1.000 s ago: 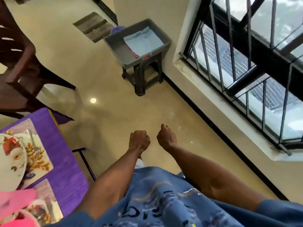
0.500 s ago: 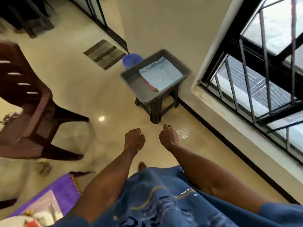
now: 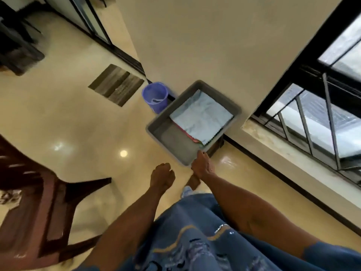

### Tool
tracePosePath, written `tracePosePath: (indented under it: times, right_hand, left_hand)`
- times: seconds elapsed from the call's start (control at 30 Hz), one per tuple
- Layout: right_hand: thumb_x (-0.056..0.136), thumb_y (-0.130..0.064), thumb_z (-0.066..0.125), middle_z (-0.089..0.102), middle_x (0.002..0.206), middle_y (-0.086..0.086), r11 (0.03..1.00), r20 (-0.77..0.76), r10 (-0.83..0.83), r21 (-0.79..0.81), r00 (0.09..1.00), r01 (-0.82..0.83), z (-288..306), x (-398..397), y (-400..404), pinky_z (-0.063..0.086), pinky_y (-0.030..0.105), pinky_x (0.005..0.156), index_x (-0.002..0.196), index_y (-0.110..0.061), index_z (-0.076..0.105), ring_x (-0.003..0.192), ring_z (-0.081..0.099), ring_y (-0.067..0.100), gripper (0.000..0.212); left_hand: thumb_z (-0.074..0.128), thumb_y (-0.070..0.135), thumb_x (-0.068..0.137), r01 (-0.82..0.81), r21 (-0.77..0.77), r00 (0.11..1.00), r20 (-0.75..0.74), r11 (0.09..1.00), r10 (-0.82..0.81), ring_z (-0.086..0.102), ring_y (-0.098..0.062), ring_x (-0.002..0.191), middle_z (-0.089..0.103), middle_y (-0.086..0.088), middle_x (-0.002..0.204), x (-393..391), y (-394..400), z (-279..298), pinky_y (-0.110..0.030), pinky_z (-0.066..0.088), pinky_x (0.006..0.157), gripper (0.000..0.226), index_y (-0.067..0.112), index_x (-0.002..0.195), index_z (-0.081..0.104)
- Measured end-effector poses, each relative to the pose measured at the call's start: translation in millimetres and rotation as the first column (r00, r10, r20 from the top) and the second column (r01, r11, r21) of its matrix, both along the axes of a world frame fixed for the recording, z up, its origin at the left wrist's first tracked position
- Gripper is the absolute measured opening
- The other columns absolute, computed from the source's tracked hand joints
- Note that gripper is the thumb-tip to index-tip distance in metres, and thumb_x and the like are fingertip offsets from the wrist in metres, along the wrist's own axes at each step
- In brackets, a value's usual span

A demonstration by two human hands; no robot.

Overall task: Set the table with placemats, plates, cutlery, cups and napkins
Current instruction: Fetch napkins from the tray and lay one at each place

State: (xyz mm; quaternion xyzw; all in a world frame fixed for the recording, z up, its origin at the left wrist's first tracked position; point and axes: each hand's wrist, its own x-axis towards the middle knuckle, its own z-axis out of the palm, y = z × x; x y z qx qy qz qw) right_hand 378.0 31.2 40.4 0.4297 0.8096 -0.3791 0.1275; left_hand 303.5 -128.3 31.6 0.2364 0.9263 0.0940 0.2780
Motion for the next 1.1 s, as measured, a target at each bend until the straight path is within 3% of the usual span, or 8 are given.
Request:
tracePosePath:
  times: [0.13,0.3,0.47,0.67,0.77,0.9,1.1]
  right_hand:
    - [0.087,-0.014,0.049,0.059,0.124,0.010,0.997,0.008,-0.071,-0.031,0.997,0.071,0,-59,34,0.042,0.030,0.075,0.130,-0.015,0.051,0.105,0.061,0.033,0.043]
    - [0.088,-0.011,0.045,0.058,0.114,0.014,0.993,0.064,-0.117,-0.019,0.991,0.119,-6,-93,58,0.040,0.031,0.066,0.110,-0.006,0.053,0.095,0.060,0.034,0.023]
    - [0.088,-0.010,0.046,0.057,0.118,0.012,0.947,0.119,-0.316,-0.020,0.941,0.320,-25,-104,57,0.039,0.029,0.072,0.111,-0.008,0.055,0.102,0.060,0.034,0.025]
    - [0.086,-0.007,0.042,0.058,0.125,0.016,0.866,0.238,-0.486,0.005,0.841,0.500,-46,-130,39,0.046,0.037,0.086,0.126,-0.009,0.052,0.109,0.058,0.036,0.041]
    - [0.088,-0.006,0.044,0.058,0.125,0.017,0.876,0.276,-0.467,0.009,0.840,0.483,-57,-148,35,0.046,0.035,0.082,0.127,-0.007,0.050,0.107,0.059,0.037,0.040]
    - [0.088,-0.007,0.046,0.055,0.129,0.019,0.904,0.302,-0.409,0.006,0.861,0.427,-82,-168,32,0.048,0.040,0.083,0.134,-0.007,0.045,0.108,0.058,0.038,0.046]
    - [0.085,-0.011,0.051,0.031,0.151,0.017,0.967,0.369,-0.255,0.096,0.894,0.237,-125,-177,37,0.028,0.047,0.112,0.138,-0.015,0.049,0.139,0.028,0.034,0.053]
  left_hand:
    - [0.049,0.025,0.097,0.071,-0.038,0.997,0.037,0.997,-0.070,0.054,-0.031,0.119,0.060,-0.013,0.128,-75,33,3,-0.036,0.044,0.095,0.032,0.008,0.121,0.059]
    - [0.052,0.025,0.093,0.115,-0.020,0.989,0.091,0.993,-0.113,0.062,-0.032,0.101,0.067,-0.013,0.108,-148,83,3,-0.034,0.046,0.076,0.019,0.011,0.097,0.062]
    - [0.054,0.027,0.092,0.334,-0.040,0.932,0.162,0.942,-0.324,0.061,-0.033,0.101,0.065,-0.013,0.110,-194,120,-11,-0.033,0.046,0.076,0.022,0.009,0.101,0.063]
    - [0.054,0.028,0.094,0.686,-0.060,0.712,0.260,0.725,-0.653,0.057,-0.032,0.114,0.057,-0.012,0.129,-245,142,-44,-0.034,0.046,0.091,0.035,0.010,0.123,0.058]
    - [0.055,0.025,0.092,0.787,-0.052,0.603,0.276,0.615,-0.748,0.054,-0.031,0.119,0.049,-0.011,0.136,-266,154,-64,-0.035,0.044,0.095,0.039,0.009,0.128,0.055]
    - [0.055,0.024,0.090,0.838,-0.075,0.539,0.273,0.541,-0.797,0.042,-0.032,0.129,0.044,-0.012,0.141,-288,162,-89,-0.041,0.038,0.104,0.043,0.008,0.130,0.053]
    - [0.056,0.017,0.087,0.851,-0.084,0.521,0.265,0.518,-0.812,0.032,-0.032,0.137,0.038,-0.012,0.146,-305,168,-131,-0.043,0.035,0.109,0.047,0.007,0.132,0.051]
